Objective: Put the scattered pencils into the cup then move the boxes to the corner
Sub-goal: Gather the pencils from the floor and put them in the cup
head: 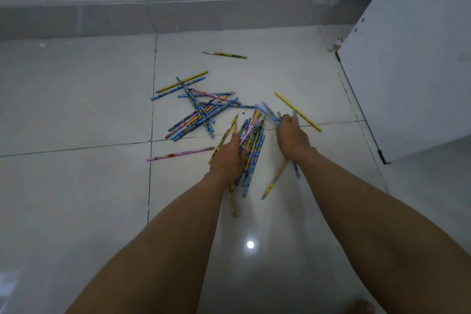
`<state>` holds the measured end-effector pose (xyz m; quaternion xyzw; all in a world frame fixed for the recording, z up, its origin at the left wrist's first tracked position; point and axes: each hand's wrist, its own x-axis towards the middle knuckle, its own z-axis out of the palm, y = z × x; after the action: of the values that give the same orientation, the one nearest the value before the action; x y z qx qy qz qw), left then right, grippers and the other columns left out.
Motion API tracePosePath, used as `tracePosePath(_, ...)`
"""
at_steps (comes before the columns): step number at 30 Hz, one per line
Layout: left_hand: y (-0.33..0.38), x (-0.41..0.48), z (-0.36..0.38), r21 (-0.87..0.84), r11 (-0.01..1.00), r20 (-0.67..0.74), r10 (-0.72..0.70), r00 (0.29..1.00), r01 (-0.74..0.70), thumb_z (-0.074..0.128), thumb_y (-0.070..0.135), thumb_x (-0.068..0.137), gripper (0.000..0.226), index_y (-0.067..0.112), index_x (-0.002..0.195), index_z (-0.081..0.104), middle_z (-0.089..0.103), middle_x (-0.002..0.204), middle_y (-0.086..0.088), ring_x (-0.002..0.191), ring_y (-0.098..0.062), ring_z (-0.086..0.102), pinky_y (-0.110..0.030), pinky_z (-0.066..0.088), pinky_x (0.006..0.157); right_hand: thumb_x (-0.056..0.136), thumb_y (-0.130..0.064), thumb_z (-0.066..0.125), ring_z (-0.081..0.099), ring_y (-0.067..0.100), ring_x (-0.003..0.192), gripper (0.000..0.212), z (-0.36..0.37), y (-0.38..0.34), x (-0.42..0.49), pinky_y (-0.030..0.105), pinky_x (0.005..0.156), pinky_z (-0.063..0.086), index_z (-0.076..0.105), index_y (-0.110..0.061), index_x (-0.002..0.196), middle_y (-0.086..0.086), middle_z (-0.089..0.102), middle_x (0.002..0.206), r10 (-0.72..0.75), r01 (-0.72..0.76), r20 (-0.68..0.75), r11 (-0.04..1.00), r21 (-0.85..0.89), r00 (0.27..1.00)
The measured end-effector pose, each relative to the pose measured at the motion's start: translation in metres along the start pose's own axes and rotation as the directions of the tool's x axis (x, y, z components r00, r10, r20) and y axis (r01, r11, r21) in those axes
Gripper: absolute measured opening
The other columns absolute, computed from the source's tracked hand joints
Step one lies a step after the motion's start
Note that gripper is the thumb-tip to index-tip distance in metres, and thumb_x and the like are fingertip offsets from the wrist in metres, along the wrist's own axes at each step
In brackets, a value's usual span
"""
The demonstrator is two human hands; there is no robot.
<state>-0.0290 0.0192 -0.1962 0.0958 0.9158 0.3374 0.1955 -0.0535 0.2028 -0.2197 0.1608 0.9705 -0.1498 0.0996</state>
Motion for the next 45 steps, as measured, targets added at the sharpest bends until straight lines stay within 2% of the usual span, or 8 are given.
tracePosePath(3,0.005,0.0,0.001,-0.001,1.0,0.019,0.011,1.0,-0.011,0.046,0.029,0.099,0.031,0.005,0.119,0.042,0.062,0.103,-0.02,0.088,-0.035,0.058,-0.038,0.046,0.068,0.1,-0.01,0.04,0.055,0.043,0.104,0.034,-0.001,0.01,-0.004,0.042,0.08,0.043,0.033,0.002,0.131,0.024,0.035,0.134,0.24,-0.239,0.019,0.956,0.167,0.971)
tracePosePath(7,0.006,-0.001,0.005,0.019,1.0,-0.003,-0.002,1.0,0.002,0.047,0.028,0.099,0.03,0.006,0.12,0.043,0.063,0.105,-0.019,0.092,-0.036,0.059,-0.034,0.041,0.064,0.1,-0.019,0.047,0.052,0.044,0.113,0.041,0.002,0.026,-0.012,0.044,0.09,0.042,0.032,0.002,0.132,0.024,0.036,0.137,0.393,-0.404,0.096,0.871,0.28,0.914)
tracePosePath(14,0.004,-0.002,0.007,0.016,1.0,0.0,-0.002,1.0,0.002,0.048,0.029,0.099,0.032,0.006,0.12,0.043,0.063,0.106,-0.019,0.092,-0.035,0.06,-0.035,0.044,0.065,0.103,-0.019,0.037,0.05,0.041,0.119,0.035,0.005,0.031,-0.017,0.042,0.094,0.042,0.037,0.002,0.13,0.023,0.04,0.135,0.456,-0.477,0.142,0.841,0.255,0.879)
tracePosePath(21,0.006,-0.004,0.01,0.014,1.0,0.03,0.011,0.999,-0.011,0.045,0.029,0.1,0.03,0.006,0.119,0.043,0.062,0.104,-0.02,0.089,-0.037,0.059,-0.04,0.047,0.068,0.102,-0.016,0.033,0.056,0.04,0.111,0.032,0.006,0.034,-0.038,0.04,0.083,0.043,0.032,-0.001,0.13,0.026,0.054,0.125,0.542,-0.54,0.105,0.763,0.356,0.834)
tracePosePath(32,0.009,-0.002,0.02,0.012,1.0,0.043,-0.009,0.999,0.009,0.044,0.031,0.1,0.027,0.008,0.113,0.043,0.061,0.101,-0.018,0.09,-0.037,0.059,-0.039,0.046,0.068,0.09,-0.054,0.056,0.058,0.033,0.104,0.055,0.035,0.002,-0.073,0.031,0.071,0.039,0.051,-0.004,0.114,0.016,0.06,0.115,0.48,-0.522,0.215,0.721,0.455,0.851)
tracePosePath(38,0.001,0.004,0.022,-0.166,0.984,-0.094,-0.083,0.992,0.066,0.045,0.024,0.1,0.023,0.008,0.116,0.041,0.056,0.095,-0.009,0.08,-0.025,0.051,-0.032,0.039,0.066,0.094,-0.036,0.054,0.061,0.03,0.095,0.034,0.026,-0.012,-0.063,0.03,0.067,0.042,0.055,-0.004,0.107,0.015,0.062,0.11,0.426,-0.473,0.204,0.794,0.383,0.881)
tracePosePath(41,-0.002,0.01,0.02,-0.246,0.966,-0.164,-0.119,0.979,0.076,0.044,0.025,0.1,0.014,0.012,0.103,0.039,0.052,0.086,-0.002,0.074,-0.02,0.05,-0.029,0.034,0.055,0.097,-0.034,0.047,0.06,0.031,0.098,0.035,0.024,-0.019,-0.057,0.03,0.068,0.04,0.054,-0.004,0.112,0.016,0.061,0.113,0.407,-0.466,0.229,0.793,0.391,0.884)
tracePosePath(45,0.001,0.018,0.007,-0.281,0.956,-0.173,-0.139,0.975,0.086,0.045,0.035,0.099,0.025,0.012,0.092,0.039,0.046,0.068,0.003,0.058,-0.008,0.044,-0.025,0.028,0.046,0.101,-0.032,0.038,0.053,0.031,0.09,0.035,0.016,-0.026,-0.048,0.032,0.069,0.037,0.044,-0.001,0.116,0.019,0.057,0.109,0.312,-0.377,0.213,0.784,0.493,0.926)
